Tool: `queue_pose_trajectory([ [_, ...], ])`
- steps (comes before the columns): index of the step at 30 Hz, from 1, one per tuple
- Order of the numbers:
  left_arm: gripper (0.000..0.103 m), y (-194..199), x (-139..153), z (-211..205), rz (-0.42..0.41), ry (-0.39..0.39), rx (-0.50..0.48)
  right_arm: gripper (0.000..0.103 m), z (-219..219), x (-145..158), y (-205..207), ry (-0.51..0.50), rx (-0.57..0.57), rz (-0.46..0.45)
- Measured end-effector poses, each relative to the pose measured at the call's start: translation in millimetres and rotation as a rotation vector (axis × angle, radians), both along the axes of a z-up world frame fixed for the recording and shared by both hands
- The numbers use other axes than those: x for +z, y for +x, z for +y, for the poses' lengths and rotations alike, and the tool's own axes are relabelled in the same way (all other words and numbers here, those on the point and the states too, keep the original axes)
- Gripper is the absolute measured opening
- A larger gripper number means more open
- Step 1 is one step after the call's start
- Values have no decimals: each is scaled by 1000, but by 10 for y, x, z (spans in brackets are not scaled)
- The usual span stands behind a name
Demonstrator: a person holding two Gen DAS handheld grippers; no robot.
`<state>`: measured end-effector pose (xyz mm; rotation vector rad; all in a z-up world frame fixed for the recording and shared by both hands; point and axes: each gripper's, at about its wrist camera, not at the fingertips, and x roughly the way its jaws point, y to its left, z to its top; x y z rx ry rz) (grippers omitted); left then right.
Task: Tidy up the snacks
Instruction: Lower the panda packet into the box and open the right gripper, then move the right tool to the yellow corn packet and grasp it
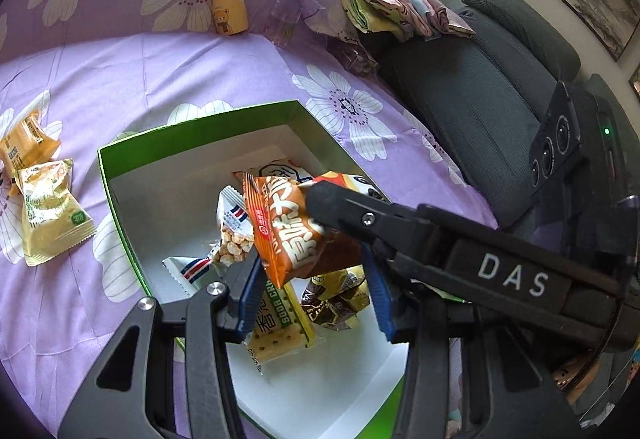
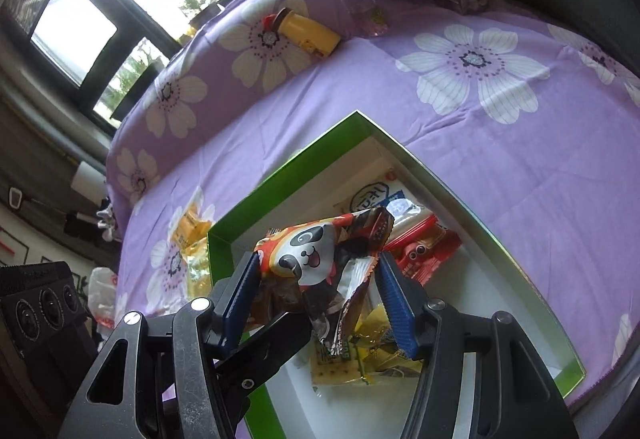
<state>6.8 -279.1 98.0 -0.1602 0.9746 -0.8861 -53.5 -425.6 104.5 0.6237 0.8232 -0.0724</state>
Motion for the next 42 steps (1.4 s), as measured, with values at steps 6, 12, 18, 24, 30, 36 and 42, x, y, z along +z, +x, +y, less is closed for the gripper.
queue_pose_trajectory([
  [6, 49, 17, 17, 82, -1, 7, 5, 62, -13, -21, 4, -22, -38, 38],
  [12, 57, 79, 139, 359, -23, -4, 45, 68, -75, 95, -118, -60, -137, 6],
  [18, 66, 215, 282, 805, -44, 18, 138, 68, 2, 233, -162, -101, -144, -34],
  [24, 77, 376, 364, 1291, -71, 84, 260, 69, 229, 311, -101, -123, -80, -60],
  [30, 82, 538, 215, 1832, -27, 121, 352, 73, 486, 266, 56, -87, -7, -76],
  [36, 82, 777, -113, 2146, 70, 139, 426, 73, 775, 149, 300, 18, 82, -52],
  [42, 82, 955, -330, 2072, 137, 90, 421, 73, 1204, 137, 751, -4, 184, 8],
])
